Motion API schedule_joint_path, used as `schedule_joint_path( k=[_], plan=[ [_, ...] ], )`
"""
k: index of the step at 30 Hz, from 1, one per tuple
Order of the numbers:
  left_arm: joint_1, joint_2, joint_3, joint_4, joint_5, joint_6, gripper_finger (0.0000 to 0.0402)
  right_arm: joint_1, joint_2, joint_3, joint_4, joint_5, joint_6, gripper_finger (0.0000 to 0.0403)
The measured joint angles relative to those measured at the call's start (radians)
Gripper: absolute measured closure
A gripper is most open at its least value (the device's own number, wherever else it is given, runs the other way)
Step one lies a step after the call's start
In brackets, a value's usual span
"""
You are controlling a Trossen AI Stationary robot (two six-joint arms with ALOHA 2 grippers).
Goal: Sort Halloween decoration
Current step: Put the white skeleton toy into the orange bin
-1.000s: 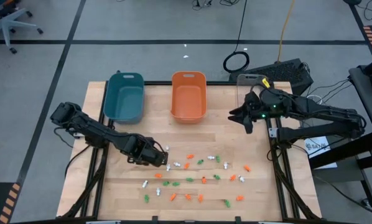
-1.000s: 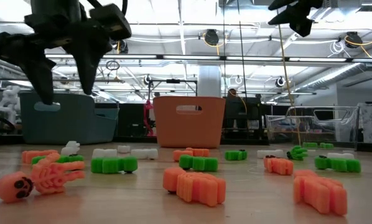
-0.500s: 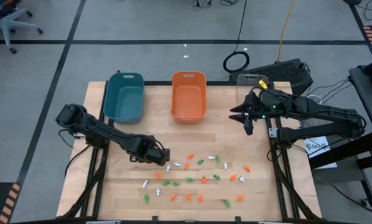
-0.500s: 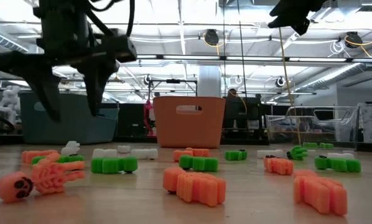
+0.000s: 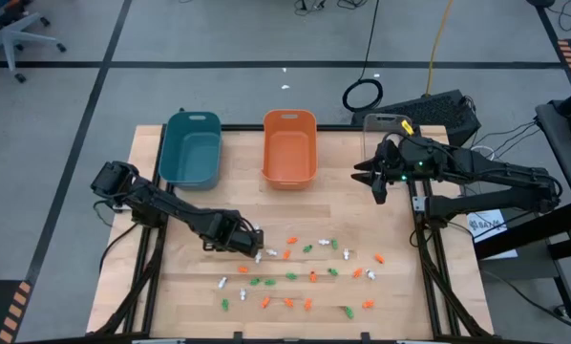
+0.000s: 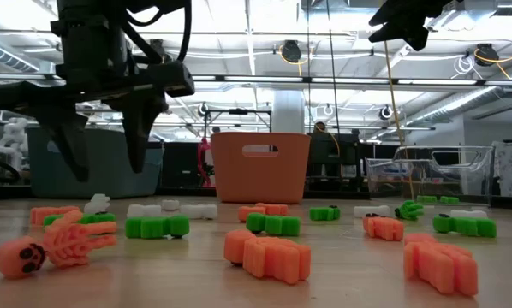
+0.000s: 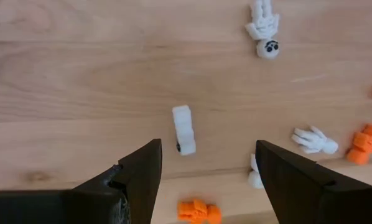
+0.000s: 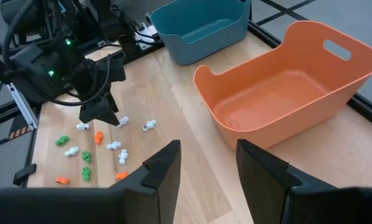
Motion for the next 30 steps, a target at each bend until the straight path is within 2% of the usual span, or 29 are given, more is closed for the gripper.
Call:
schedule_joint_path(
  k=[5, 13, 19, 22, 25, 30],
  plan=[
    [0.000, 0.001, 0.000, -0.003, -0.036, 0.007, 0.0149, 0.000, 0.000, 0.000, 0.002, 0.007, 0.000, 0.0264],
    [0.000, 0.047, -0.020, 0.012, -0.031, 0.011, 0.0149, 0.000, 0.026, 0.000, 0.002, 0.007, 0.000, 0.0264],
    [0.000, 0.093, -0.021, 0.047, 0.040, 0.035, 0.0149, 0.000, 0.032, 0.000, 0.004, 0.006, 0.000, 0.0264],
    [0.000, 0.106, -0.021, 0.052, 0.044, 0.035, 0.0151, 0.000, 0.033, 0.000, 0.003, 0.005, 0.000, 0.0264],
    [0.005, 0.111, -0.020, 0.050, 0.046, 0.036, 0.0170, 0.000, 0.033, 0.000, 0.004, 0.005, 0.000, 0.0264],
    [0.021, 0.112, -0.020, 0.046, 0.062, 0.038, 0.0227, 0.000, 0.033, 0.000, 0.003, 0.005, -0.003, 0.0264]
  ],
)
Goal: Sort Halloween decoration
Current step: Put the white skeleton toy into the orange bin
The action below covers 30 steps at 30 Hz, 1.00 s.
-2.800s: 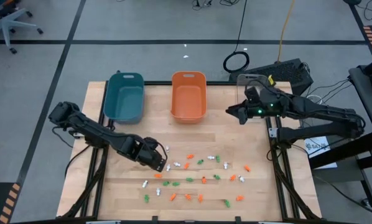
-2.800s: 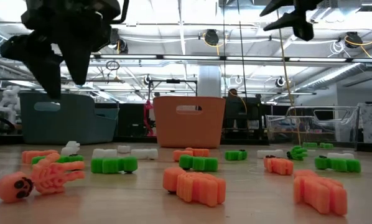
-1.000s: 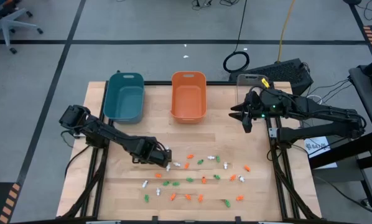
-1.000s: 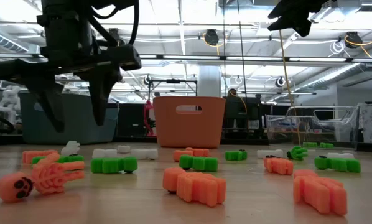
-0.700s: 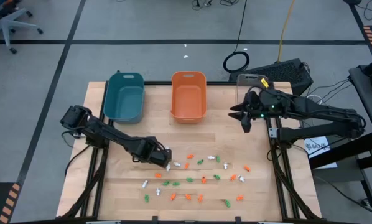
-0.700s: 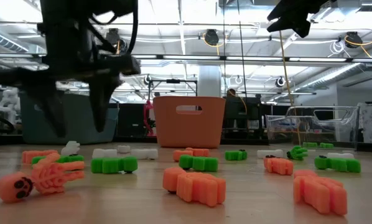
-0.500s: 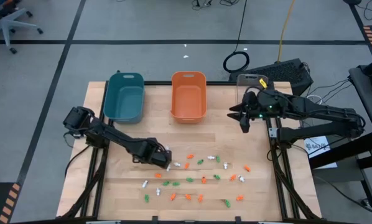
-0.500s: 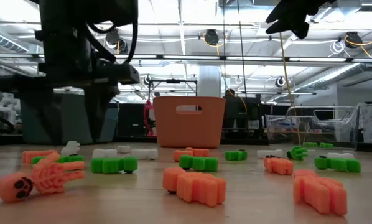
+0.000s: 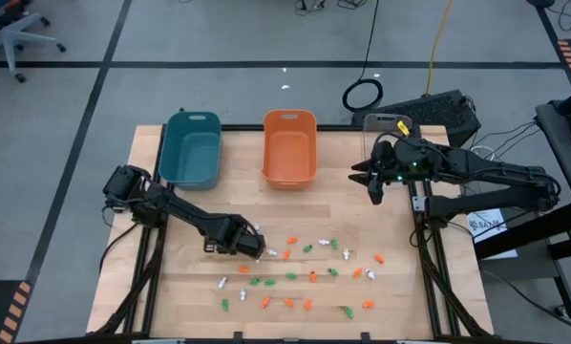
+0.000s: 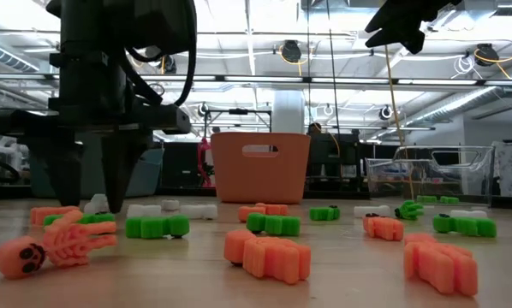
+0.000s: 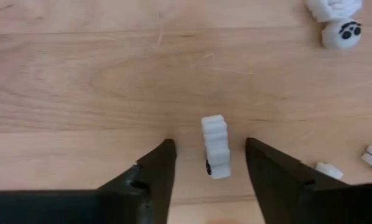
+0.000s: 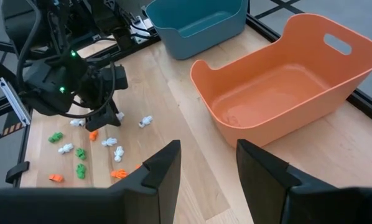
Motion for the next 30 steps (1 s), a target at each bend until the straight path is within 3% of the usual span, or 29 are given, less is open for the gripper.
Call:
schedule_joint_path(
  k=[11, 20, 30],
  plan=[
    [0.024, -0.002, -0.001, 0.036, -0.037, 0.052, 0.0388, 0.000, 0.000, 0.000, -0.001, -0.004, -0.023, 0.0264],
    [0.025, -0.024, 0.041, 0.050, -0.045, 0.050, 0.0389, 0.000, 0.000, 0.000, -0.002, -0.008, -0.037, 0.0264],
    [0.040, -0.169, 0.122, 0.047, -0.193, 0.054, 0.0392, 0.000, 0.000, 0.000, -0.032, -0.007, -0.115, 0.0264]
  ],
)
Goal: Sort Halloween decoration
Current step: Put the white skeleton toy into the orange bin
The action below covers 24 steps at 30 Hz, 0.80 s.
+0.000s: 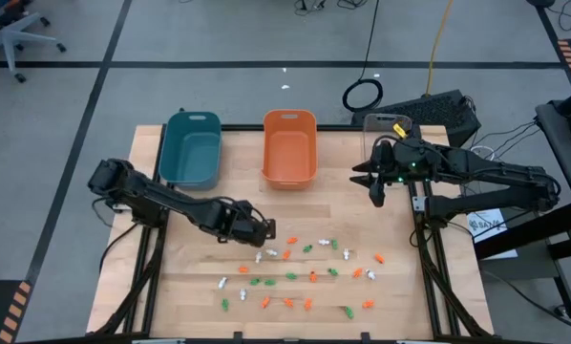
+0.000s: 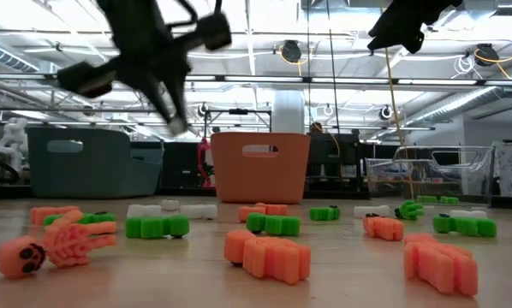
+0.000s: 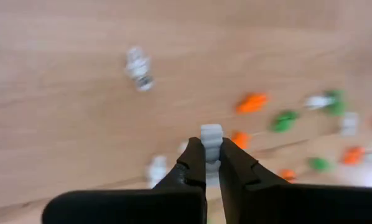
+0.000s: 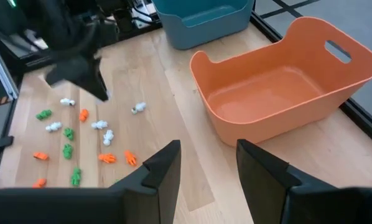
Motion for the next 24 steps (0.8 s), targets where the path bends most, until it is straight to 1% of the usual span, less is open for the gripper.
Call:
schedule_joint_path(
  k=[5, 8, 10, 14, 18, 21, 24],
  plan=[
    [0.018, -0.101, 0.038, 0.003, -0.115, 0.082, 0.0392, 0.000, 0.000, 0.000, 0.000, 0.000, -0.017, 0.0264],
    [0.041, -0.166, 0.050, 0.036, -0.168, 0.213, 0.0392, 0.000, 0.000, 0.000, 0.000, 0.001, -0.007, 0.0264],
    [0.067, -0.212, 0.049, 0.039, -0.184, 0.306, 0.0392, 0.000, 0.000, 0.000, 0.001, 0.006, 0.028, 0.0264],
    [0.127, -0.303, 0.049, 0.065, -0.184, 0.487, 0.0393, 0.000, 0.003, 0.000, 0.020, 0.057, 0.149, 0.0264],
    [0.194, -0.385, 0.049, 0.092, -0.181, 0.666, 0.0393, 0.000, 0.006, 0.000, 0.048, 0.059, 0.236, 0.0264],
    [0.245, -0.429, 0.049, 0.124, -0.149, 0.837, 0.0393, 0.000, 0.014, 0.000, 0.068, 0.059, 0.292, 0.0264],
    [0.283, -0.459, 0.049, 0.196, -0.087, 1.029, 0.0393, 0.000, 0.022, 0.000, 0.096, 0.059, 0.330, 0.0264]
  ],
)
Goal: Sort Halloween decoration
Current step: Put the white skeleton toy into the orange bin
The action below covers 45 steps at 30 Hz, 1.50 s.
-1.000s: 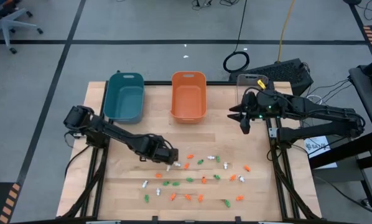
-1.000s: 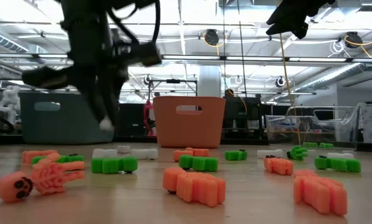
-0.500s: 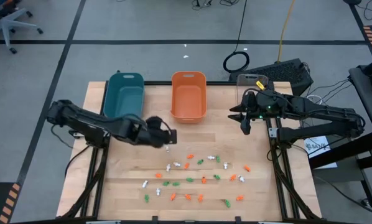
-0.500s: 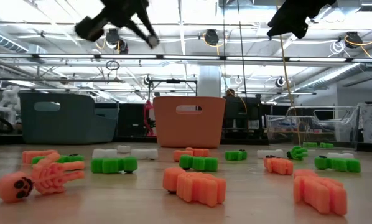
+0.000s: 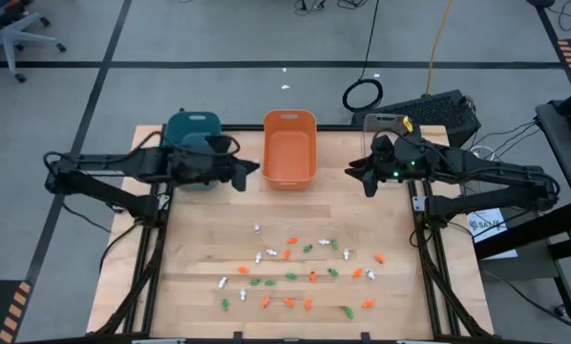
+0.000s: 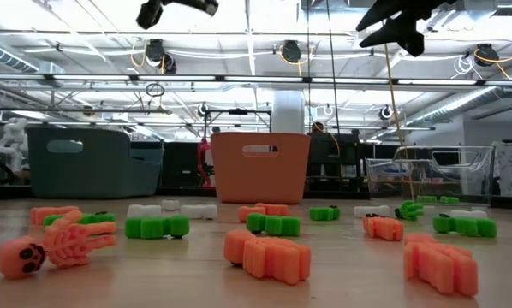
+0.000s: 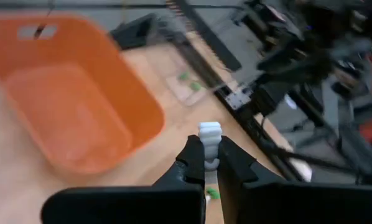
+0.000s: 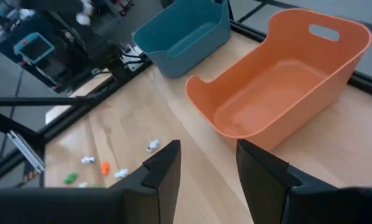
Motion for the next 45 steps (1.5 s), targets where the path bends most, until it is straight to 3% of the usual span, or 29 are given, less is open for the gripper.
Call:
schedule_joint_path(
  k=[10, 18, 40, 45],
  plan=[
    [0.043, -0.012, 0.000, 0.262, 0.165, 0.471, 0.0393, 0.000, 0.041, 0.000, 0.062, -0.001, 0.055, 0.0264],
    [0.043, -0.012, 0.000, 0.348, 0.192, 0.659, 0.0393, 0.000, 0.055, 0.000, 0.063, -0.003, 0.055, 0.0264],
    [0.071, -0.012, -0.001, 0.353, 0.127, 0.683, 0.0387, 0.000, 0.055, 0.000, 0.063, -0.002, 0.035, 0.0264],
    [0.135, -0.012, -0.001, 0.365, 0.087, 0.499, 0.0387, 0.000, 0.055, 0.000, 0.063, 0.000, 0.017, 0.0264]
  ],
)
